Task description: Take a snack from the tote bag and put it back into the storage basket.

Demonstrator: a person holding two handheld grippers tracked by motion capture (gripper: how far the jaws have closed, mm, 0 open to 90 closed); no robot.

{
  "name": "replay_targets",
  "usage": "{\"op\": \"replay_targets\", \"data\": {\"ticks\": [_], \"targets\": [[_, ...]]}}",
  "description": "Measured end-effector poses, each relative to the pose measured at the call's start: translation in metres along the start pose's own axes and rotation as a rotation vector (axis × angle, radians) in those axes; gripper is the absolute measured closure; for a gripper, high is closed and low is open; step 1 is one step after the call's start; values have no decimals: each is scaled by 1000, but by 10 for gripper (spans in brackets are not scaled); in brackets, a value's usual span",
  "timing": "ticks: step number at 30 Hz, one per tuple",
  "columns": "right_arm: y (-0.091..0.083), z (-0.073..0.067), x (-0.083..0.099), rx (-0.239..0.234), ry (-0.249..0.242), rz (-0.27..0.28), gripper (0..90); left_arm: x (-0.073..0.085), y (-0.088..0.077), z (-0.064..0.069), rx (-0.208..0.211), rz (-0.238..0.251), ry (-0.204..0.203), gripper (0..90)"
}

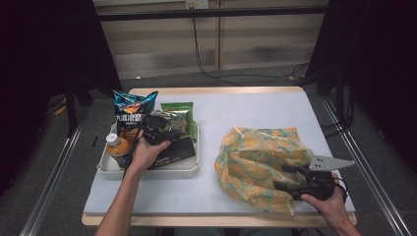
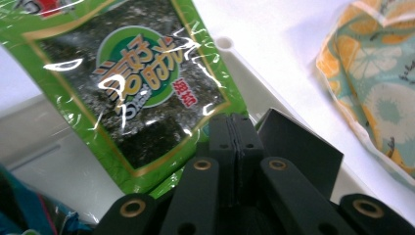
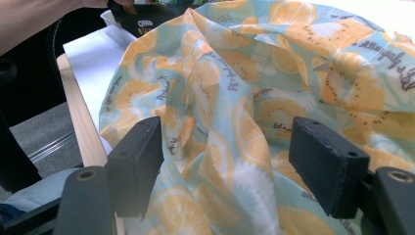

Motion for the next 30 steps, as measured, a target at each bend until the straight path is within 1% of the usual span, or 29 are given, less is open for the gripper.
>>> {"op": "replay_targets", "data": {"ticks": [2, 3, 4, 5, 6, 8, 11, 12, 14, 16, 18, 19, 21, 22, 23, 24, 25, 26, 27, 28, 29, 30], "targets": [[0, 0, -1, 2, 0, 1, 286, 1, 2, 3, -5, -8, 5, 893], [-1, 0, -1, 4, 0, 3, 286, 1, 3, 4, 8, -9, 8, 892], [-1, 0, -1, 4, 0, 3, 286, 1, 3, 4, 8, -9, 8, 892], [-2, -1, -1, 4, -1, 6, 286, 3, 3, 5, 1, -39, 25, 892], [-2, -1, -1, 5, -3, 6, 286, 4, 3, 6, 5, -33, 16, 892], [-3, -1, -1, 8, -1, 8, 286, 4, 3, 6, 6, -34, 17, 888], [-3, -1, -2, 11, 4, 9, 285, 6, 2, 5, 12, -21, 15, 883], [-3, 0, -2, 12, 4, 11, 286, 7, 2, 5, 31, -24, 14, 874], [-3, 0, -2, 15, 5, 14, 286, 8, 2, 5, 29, -24, 12, 861], [-3, 2, -2, 16, 12, 21, 286, 10, -1, 5, 18, -36, 11, 860], [-4, 2, -3, 18, 15, 22, 286, 10, -1, 6, 23, -24, 11, 849], [-4, 2, -3, 18, 16, 23, 286, 11, -3, 7, 25, -36, 15, 845], [-4, 2, -3, 19, 16, 23, 286, 11, -3, 8, 25, -33, 17, 841], [-5, 2, -3, 20, 16, 26, 286, 12, -4, 8, 32, -45, 29, 841], [-5, 2, -3, 20, 16, 26, 286, 12, -4, 8, 32, -45, 29, 841], [-5, 2, -3, 19, 17, 26, 285, 12, -3, 9, 30, -37, 19, 841], [-5, 2, -3, 23, 18, 29, 286, 12, -3, 8, 32, -43, 24, 831], [-5, 2, -3, 21, 18, 29, 285, 13, -3, 8, 33, -40, 19, 827], [-5, 2, -3, 23, 20, 27, 285, 13, -4, 8, 38, -60, 41, 827], [-5, 3, -3, 22, 18, 28, 284, 13, -3, 9, 48, -52, 31, 827], [-5, 3, -3, 23, 18, 28, 284, 13, -2, 10, 32, -52, 32, 817], [-6, 3, -3, 24, 18, 29, 282, 14, -2, 10, 40, -43, 39, 812]]}}
Point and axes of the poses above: each handheld gripper's, and its own axes: y roughly forward along the jaws, x roughly out of its underside, z roughly to its right, the point moved 2 cm from there along y, roughly forward along the jaws, and after that the axes turned 11 degrees about x, right-handed, at the moved point
